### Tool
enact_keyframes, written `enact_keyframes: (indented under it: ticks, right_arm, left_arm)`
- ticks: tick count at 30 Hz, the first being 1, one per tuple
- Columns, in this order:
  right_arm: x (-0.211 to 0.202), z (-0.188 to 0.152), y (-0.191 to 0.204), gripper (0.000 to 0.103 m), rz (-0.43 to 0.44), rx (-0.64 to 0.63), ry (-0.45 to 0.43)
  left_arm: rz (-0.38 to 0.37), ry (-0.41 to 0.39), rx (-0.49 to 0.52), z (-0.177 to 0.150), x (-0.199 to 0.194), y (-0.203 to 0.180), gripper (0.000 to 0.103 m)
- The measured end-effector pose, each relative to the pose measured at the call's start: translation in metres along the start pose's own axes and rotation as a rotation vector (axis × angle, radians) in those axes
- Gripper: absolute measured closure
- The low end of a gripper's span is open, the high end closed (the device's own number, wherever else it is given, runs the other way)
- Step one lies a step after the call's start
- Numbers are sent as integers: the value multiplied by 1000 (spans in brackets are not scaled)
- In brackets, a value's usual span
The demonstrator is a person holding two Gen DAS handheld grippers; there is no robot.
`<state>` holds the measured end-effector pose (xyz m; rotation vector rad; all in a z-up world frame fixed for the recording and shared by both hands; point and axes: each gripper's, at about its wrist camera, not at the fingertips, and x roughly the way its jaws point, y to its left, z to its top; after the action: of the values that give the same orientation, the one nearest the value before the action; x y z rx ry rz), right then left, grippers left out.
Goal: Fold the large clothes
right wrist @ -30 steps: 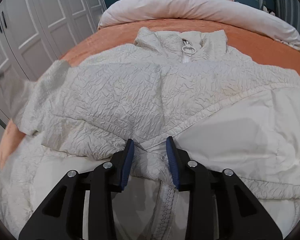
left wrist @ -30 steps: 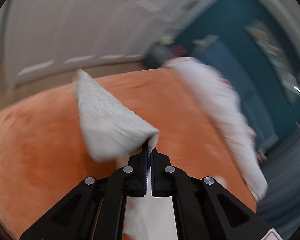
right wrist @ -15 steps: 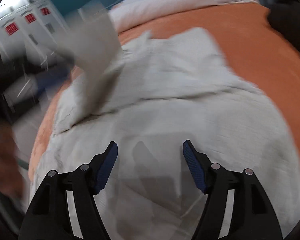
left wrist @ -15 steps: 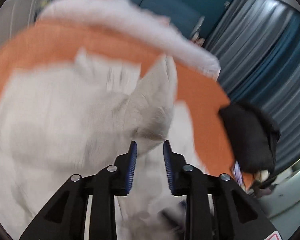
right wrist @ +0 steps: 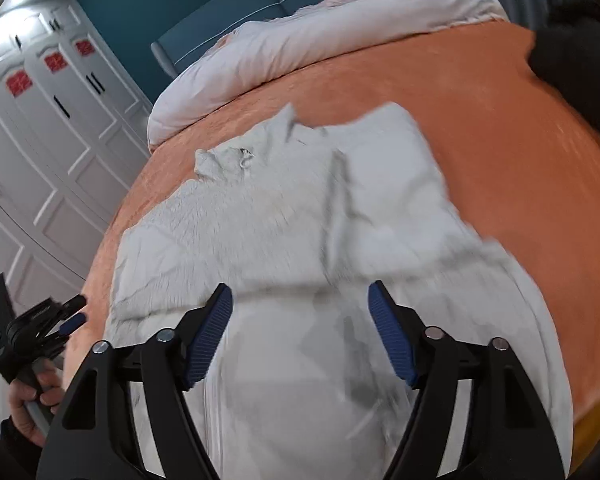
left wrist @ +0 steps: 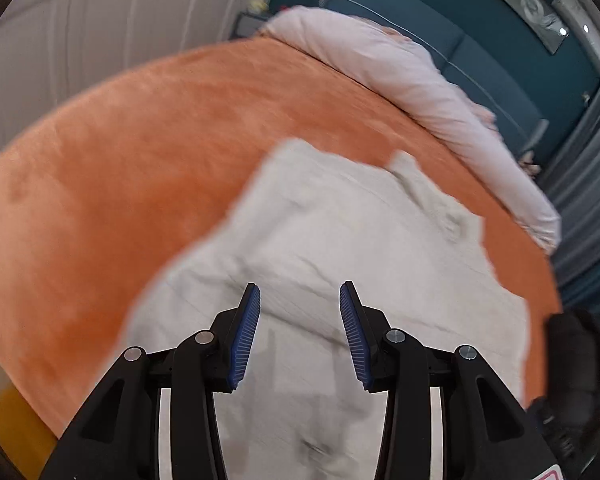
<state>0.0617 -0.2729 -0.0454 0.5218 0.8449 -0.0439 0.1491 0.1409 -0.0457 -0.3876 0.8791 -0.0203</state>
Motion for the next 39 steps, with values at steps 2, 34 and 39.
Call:
enact_keyframes:
  ticks: [2,34,39]
  right_arm:
    - [21,13,1,31,-54,12,20]
    - [74,48,80,83,-75,-256,-90]
    - [124,34,93,85,-84,-325,40]
  left_arm:
    - [31,0,15,10,9,6,64]
    - [296,4,143,-8,109,16,46]
    - [291,-2,137,-9,110,19,44]
